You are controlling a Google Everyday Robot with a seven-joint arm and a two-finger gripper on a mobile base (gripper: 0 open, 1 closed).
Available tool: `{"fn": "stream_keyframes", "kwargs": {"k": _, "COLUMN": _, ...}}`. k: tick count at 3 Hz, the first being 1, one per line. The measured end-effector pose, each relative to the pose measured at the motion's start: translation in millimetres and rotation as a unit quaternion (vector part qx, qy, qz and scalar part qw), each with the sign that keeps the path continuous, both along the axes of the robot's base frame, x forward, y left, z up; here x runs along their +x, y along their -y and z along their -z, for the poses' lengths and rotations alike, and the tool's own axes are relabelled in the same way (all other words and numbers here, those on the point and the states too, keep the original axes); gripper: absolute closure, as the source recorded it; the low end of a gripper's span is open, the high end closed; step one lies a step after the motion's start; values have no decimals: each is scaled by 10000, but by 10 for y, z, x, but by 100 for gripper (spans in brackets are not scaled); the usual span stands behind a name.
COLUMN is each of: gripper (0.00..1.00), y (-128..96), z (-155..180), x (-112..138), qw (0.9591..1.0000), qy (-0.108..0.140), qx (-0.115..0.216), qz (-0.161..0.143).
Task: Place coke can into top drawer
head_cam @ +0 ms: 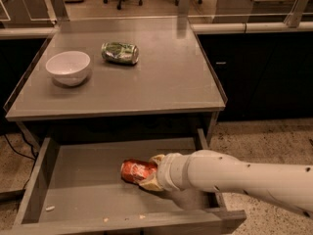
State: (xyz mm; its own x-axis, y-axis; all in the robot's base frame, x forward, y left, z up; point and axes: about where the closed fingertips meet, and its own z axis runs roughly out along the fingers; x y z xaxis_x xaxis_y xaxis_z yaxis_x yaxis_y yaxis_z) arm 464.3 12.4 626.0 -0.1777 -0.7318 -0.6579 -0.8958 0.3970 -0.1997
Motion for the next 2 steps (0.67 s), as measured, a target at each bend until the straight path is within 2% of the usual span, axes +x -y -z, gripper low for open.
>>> {"fn": "stream_keyframes", "kwargs": {"k": 2, "gripper": 55, "y": -21, "z": -1, "x": 29, "qw": 10000, "qy": 69, "qx": -1, "qz": 24}}
